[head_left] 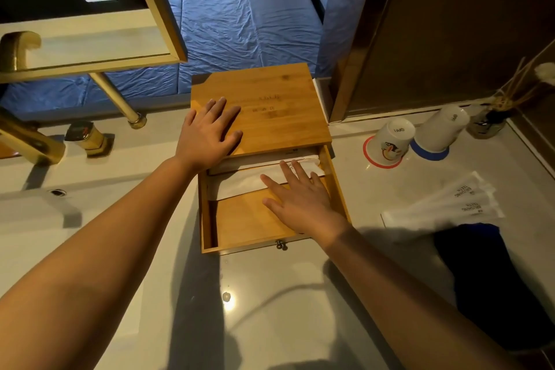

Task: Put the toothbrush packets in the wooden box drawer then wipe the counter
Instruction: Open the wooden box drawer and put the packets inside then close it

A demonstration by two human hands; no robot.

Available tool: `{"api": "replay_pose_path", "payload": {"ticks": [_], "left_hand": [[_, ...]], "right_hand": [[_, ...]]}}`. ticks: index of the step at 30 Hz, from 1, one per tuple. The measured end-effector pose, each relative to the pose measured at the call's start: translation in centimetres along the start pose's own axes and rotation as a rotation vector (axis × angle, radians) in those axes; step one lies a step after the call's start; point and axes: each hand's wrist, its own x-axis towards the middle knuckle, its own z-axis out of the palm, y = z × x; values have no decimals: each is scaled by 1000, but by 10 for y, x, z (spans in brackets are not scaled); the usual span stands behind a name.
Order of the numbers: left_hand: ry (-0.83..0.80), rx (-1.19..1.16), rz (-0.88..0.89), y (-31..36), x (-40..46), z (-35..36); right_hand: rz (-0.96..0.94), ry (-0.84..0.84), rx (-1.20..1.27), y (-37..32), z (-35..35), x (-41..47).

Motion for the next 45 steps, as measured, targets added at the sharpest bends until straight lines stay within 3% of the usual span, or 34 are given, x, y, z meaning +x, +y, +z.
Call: {"api": "replay_pose_path", "payload": {"ticks": [3, 6, 10, 13, 19, 25, 32, 37, 41, 45], "left_hand": [[6, 9, -1, 0, 0, -1], [4, 14, 0, 0, -1, -1], [-14, 9, -7, 1, -1, -2], [-17, 20, -7, 1, -1, -1], [-27, 34, -10, 1, 0, -2], [-31, 48, -11, 2, 0, -4], [-33, 62, -20, 2, 0, -4], [-33, 61, -22, 1, 0, -5], [-25, 41, -19, 1, -1, -5], [-28, 32, -24, 0, 0, -5]], "right_hand": [[-4, 2, 50, -4, -3, -1], [-69, 127, 148, 4, -5, -18], [-128, 370, 242, 47, -4, -59], [-178, 638, 53, 91, 8, -93], [16, 517, -47, 177, 31, -137], [24, 493, -13, 191, 46, -131], [61, 525, 63, 183, 37, -124], [99, 749, 164, 153, -1, -122], [-123, 915, 69, 84, -44, -110], [-450, 806, -31, 3, -48, -82]]}}
